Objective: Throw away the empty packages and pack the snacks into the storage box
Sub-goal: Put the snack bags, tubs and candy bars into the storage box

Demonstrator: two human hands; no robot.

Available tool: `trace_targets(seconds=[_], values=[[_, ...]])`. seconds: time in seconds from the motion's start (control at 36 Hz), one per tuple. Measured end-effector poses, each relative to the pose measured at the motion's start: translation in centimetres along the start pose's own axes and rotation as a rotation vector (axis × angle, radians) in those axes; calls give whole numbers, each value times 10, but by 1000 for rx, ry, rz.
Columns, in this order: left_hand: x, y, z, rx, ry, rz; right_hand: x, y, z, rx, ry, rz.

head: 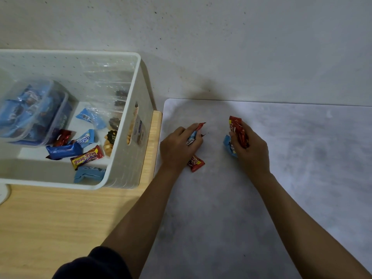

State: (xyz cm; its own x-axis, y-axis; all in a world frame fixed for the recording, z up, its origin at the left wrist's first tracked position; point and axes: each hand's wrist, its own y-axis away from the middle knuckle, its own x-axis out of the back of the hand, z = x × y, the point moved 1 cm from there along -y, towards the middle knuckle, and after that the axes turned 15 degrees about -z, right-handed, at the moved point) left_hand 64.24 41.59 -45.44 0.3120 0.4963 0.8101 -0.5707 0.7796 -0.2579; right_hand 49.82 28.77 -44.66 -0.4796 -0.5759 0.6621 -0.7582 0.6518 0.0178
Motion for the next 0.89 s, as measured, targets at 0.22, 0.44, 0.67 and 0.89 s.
trace_targets(seconds=[0.22, 0.44, 0.67, 0.89], values=[[10, 3, 10, -9, 18, 30, 8, 16, 2, -9, -21, -8], [42, 3, 38, -33, 14, 69, 36, 22, -25, 26, -29, -6], [103, -11, 85, -162, 43, 262, 83, 24, -81, 140, -38, 18], [200, -16, 100, -9, 203, 402, 90, 18, -163, 309, -62, 28]])
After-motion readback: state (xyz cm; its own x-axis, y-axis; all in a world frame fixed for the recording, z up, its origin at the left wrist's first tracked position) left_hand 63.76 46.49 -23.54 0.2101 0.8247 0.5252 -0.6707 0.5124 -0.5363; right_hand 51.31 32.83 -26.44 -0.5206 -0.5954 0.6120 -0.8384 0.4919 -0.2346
